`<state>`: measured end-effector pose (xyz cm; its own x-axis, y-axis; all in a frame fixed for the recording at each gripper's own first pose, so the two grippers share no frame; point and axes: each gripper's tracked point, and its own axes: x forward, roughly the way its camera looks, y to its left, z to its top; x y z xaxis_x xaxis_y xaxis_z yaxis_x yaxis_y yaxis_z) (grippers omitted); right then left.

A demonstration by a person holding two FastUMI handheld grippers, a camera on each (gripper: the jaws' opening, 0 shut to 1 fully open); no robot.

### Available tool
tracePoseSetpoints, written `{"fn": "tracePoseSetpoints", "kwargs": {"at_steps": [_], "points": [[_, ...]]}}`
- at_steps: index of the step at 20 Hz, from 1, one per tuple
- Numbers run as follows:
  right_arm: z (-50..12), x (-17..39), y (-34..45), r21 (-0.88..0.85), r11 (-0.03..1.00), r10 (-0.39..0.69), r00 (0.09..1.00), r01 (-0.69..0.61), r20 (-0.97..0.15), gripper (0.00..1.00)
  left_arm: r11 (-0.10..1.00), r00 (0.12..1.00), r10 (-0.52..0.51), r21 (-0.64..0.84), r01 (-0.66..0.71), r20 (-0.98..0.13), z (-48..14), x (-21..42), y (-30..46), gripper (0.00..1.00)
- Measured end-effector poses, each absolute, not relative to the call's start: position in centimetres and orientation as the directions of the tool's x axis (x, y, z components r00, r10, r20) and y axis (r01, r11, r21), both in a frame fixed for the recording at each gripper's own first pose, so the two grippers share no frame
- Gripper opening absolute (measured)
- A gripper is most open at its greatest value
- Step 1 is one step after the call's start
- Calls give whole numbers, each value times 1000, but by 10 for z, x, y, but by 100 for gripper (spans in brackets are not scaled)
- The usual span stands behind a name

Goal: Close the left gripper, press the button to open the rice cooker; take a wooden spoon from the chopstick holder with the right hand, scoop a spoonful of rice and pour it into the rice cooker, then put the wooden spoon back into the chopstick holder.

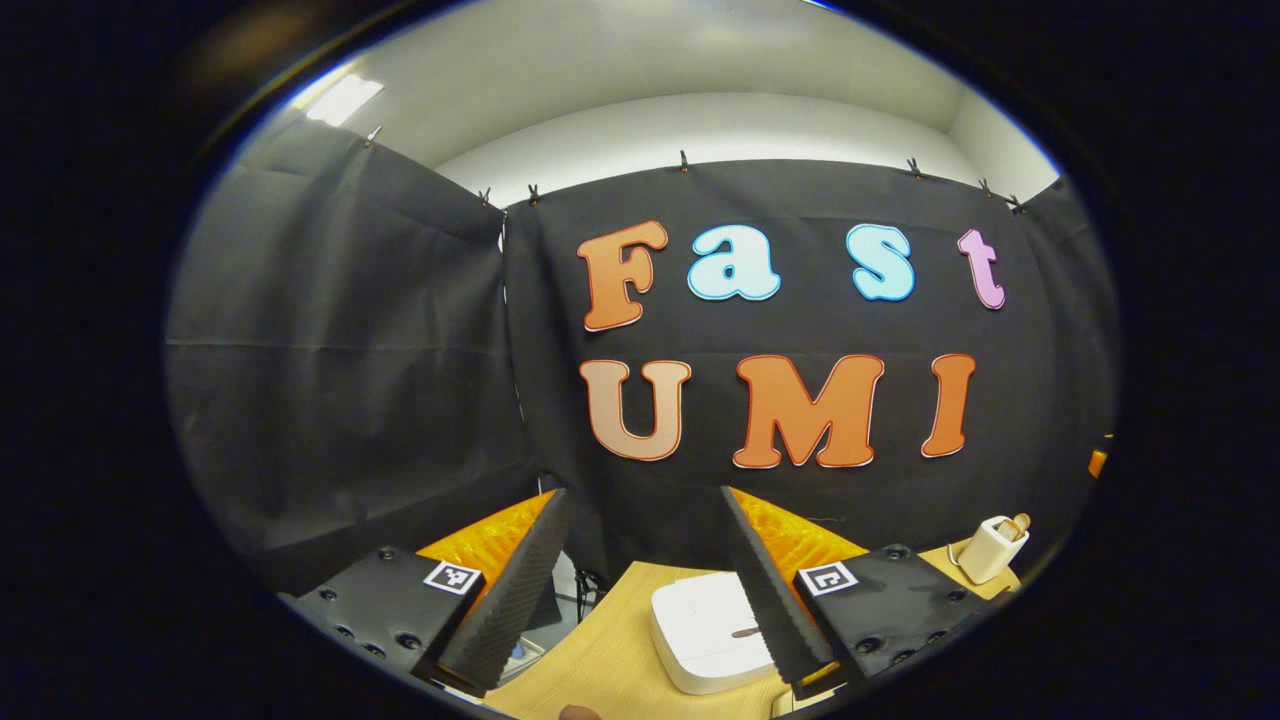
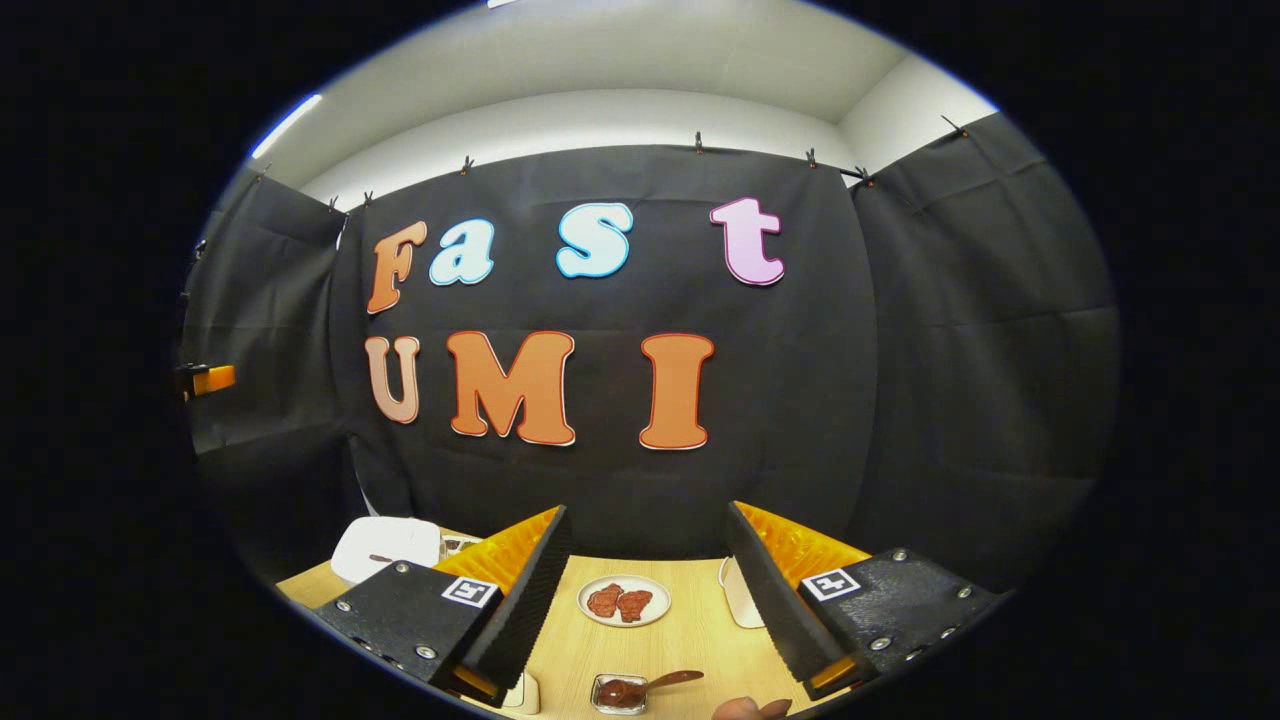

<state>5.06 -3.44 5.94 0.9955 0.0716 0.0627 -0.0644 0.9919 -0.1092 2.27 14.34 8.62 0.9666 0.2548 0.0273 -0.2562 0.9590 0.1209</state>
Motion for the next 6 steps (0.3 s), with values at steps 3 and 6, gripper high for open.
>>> {"fn": "tracePoseSetpoints", "kwargs": {"at_steps": [3,6], "points": [[56,51,-32,-115,992,55,997,-48,59,95,964,972,235,123,-234,5,77,25,145,99],[56,49,-28,-117,993,32,997,-24,66,95,974,979,203,107,-202,1,79,33,148,100]]}}
